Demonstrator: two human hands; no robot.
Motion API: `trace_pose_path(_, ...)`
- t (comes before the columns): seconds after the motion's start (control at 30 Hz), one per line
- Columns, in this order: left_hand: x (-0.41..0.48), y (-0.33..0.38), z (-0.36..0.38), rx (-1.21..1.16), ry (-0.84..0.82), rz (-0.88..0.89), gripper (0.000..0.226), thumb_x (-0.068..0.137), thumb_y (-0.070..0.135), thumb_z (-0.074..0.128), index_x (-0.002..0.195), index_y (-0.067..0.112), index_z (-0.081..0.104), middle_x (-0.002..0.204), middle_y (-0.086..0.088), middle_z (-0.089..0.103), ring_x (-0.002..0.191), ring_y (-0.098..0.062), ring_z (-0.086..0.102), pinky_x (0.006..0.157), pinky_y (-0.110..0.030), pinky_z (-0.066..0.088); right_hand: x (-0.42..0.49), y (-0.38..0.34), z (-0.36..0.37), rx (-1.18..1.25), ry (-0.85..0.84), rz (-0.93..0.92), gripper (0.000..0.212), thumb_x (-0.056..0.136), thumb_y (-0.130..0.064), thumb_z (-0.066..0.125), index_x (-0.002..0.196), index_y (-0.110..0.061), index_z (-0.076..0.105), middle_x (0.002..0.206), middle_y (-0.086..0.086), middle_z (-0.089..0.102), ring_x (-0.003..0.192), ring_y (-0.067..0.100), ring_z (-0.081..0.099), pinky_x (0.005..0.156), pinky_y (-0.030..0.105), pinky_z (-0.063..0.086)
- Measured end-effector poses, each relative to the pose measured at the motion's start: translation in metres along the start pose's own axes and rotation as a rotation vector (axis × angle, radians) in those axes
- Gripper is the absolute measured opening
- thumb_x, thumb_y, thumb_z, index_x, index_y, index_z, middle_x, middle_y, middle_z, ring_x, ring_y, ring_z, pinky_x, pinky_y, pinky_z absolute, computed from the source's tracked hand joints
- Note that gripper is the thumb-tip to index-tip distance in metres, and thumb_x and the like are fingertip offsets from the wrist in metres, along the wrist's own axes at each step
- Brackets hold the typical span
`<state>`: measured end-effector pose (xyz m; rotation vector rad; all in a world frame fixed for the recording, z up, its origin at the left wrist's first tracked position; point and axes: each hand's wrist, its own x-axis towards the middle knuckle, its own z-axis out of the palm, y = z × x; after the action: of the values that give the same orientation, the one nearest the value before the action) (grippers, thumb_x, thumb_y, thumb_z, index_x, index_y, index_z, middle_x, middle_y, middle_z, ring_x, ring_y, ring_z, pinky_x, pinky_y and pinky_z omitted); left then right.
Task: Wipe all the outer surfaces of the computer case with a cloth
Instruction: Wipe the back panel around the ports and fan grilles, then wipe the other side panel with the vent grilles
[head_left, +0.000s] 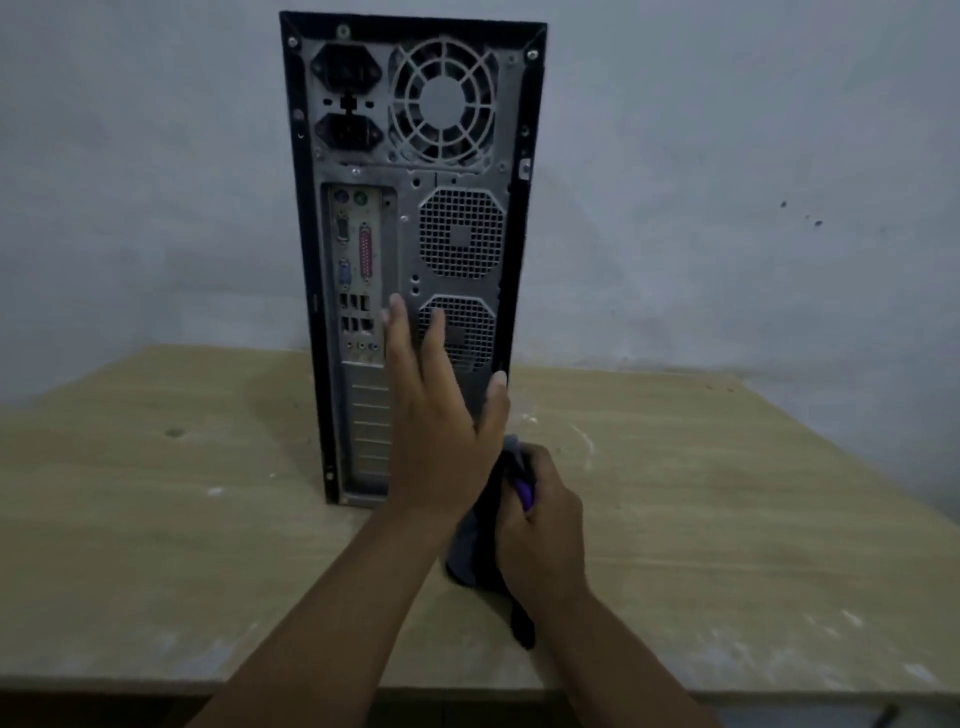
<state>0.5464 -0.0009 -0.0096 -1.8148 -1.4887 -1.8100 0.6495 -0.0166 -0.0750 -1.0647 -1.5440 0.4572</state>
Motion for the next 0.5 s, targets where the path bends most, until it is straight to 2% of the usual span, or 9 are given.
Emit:
trace_pose_path(0.07, 0.003, -0.004, -0.002, -0.020, 0.031, -0.068, 0.082, 0.096, 0.048, 0.055, 0.156, 0.005, 0.019, 0.167, -0.010, -0.005, 0.156, -0.027, -0.004, 0.120, -0.055, 0.027, -0.002, 0.001, 0.004, -0.004, -0.127, -0.045, 0.020, 0.090, -0.022, 0.044, 0.105, -0.024, 0.057, 0.078, -0.002, 0.066, 0.063, 0.014, 0.061, 0.056, 0.040, 0.049)
trace_pose_path(0.1, 0.003, -0.009, -0.005, -0.007, 0.042, -0.081, 0.085, 0.095, 0.050, 0.056, 0.157, 0.005, 0.017, 0.167, -0.011, -0.006, 0.156, -0.027, -0.004, 0.120, -0.056, 0.027, -0.004, 0.000, 0.006, -0.013, -0.183, -0.061, 0.022, 0.090, -0.027, 0.043, 0.106, -0.028, 0.056, 0.080, -0.002, 0.067, 0.065, 0.015, 0.062, 0.058, 0.044, 0.049)
trace_pose_path(0.2, 0.006, -0.027, -0.022, 0.061, 0.026, -0.060, 0.085, 0.096, 0.050, 0.058, 0.157, 0.006, 0.017, 0.167, -0.015, -0.001, 0.155, -0.030, 0.001, 0.121, -0.054, 0.027, -0.004, -0.004, 0.012, -0.028, -0.255, -0.112, 0.026, 0.088, -0.025, 0.044, 0.107, -0.039, 0.055, 0.085, -0.010, 0.067, 0.071, 0.012, 0.063, 0.062, 0.041, 0.051)
trace_pose_path(0.3, 0.011, -0.033, -0.040, 0.092, -0.009, -0.083, 0.087, 0.091, 0.053, 0.059, 0.157, 0.010, 0.021, 0.167, -0.012, 0.004, 0.154, -0.027, 0.008, 0.119, -0.041, 0.026, -0.004, -0.010, 0.014, 0.004, -0.217, -0.116, 0.033, 0.089, -0.021, 0.044, 0.104, -0.048, 0.055, 0.091, -0.019, 0.064, 0.081, 0.004, 0.062, 0.067, 0.028, 0.051)
trace_pose_path(0.37, 0.014, -0.035, -0.048, 0.085, -0.007, -0.105, 0.086, 0.089, 0.050, 0.064, 0.156, 0.013, 0.024, 0.167, -0.008, 0.006, 0.154, -0.023, 0.011, 0.117, -0.037, 0.026, -0.002, -0.011, 0.014, 0.045, -0.129, -0.107, 0.032, 0.091, -0.020, 0.044, 0.105, -0.046, 0.056, 0.100, -0.019, 0.063, 0.090, 0.002, 0.062, 0.075, 0.022, 0.050)
trace_pose_path(0.47, 0.019, -0.044, -0.062, 0.045, -0.010, -0.129, 0.085, 0.087, 0.049, 0.067, 0.155, 0.020, 0.025, 0.166, 0.003, 0.008, 0.153, -0.017, 0.013, 0.116, -0.033, 0.023, 0.013, -0.015, 0.011, 0.136, -0.082, -0.085, 0.032, 0.096, -0.014, 0.043, 0.109, -0.039, 0.059, 0.102, 0.002, 0.065, 0.087, 0.015, 0.067, 0.074, 0.034, 0.056)
trace_pose_path(0.5, 0.020, -0.049, -0.068, 0.024, -0.013, -0.142, 0.085, 0.086, 0.050, 0.067, 0.155, 0.023, 0.025, 0.166, 0.007, 0.009, 0.152, -0.015, 0.013, 0.116, -0.033, 0.024, 0.020, -0.021, 0.009, 0.151, -0.084, -0.109, 0.032, 0.097, -0.014, 0.043, 0.109, -0.040, 0.059, 0.101, 0.003, 0.066, 0.085, 0.018, 0.067, 0.073, 0.035, 0.056)
